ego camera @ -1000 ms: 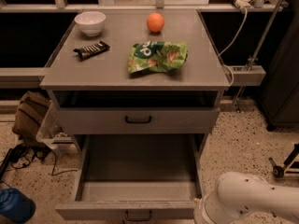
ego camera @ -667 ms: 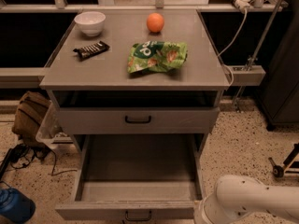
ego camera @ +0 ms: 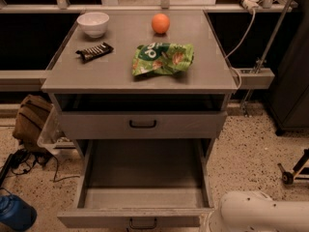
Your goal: Close middle drawer
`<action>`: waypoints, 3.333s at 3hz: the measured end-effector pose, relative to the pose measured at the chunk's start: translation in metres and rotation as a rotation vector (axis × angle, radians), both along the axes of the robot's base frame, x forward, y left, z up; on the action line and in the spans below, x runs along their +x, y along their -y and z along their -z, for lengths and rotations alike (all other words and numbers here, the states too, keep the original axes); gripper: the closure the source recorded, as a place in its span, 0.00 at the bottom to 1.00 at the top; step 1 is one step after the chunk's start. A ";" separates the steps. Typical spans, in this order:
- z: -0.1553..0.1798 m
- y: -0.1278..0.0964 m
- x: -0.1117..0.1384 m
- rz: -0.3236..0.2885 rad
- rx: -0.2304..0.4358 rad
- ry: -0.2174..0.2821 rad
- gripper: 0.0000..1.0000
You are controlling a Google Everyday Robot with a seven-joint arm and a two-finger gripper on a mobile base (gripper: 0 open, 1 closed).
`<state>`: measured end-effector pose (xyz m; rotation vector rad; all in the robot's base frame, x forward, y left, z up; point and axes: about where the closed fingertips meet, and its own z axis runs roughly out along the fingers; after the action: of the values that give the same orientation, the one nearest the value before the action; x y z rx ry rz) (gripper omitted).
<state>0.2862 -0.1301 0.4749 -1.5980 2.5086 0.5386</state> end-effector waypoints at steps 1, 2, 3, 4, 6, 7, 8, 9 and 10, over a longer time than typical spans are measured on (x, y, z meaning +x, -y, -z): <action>0.000 0.000 0.000 -0.001 0.000 0.001 0.00; 0.016 -0.006 -0.003 -0.016 0.021 -0.028 0.00; 0.025 -0.012 -0.006 -0.028 0.039 -0.044 0.00; 0.032 -0.017 -0.007 -0.040 0.053 -0.056 0.00; 0.052 -0.020 0.061 -0.070 0.084 -0.065 0.00; 0.052 -0.020 0.061 -0.070 0.084 -0.064 0.00; 0.045 -0.014 0.089 -0.065 0.076 -0.023 0.00; 0.044 -0.009 0.126 -0.067 0.072 -0.006 0.00; 0.050 -0.010 0.191 -0.069 0.072 -0.002 0.00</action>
Offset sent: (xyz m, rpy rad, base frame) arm -0.0067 0.0162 -0.0401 0.0566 0.0726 0.0375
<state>0.4774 -0.1204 0.4248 -1.6636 2.4135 0.6316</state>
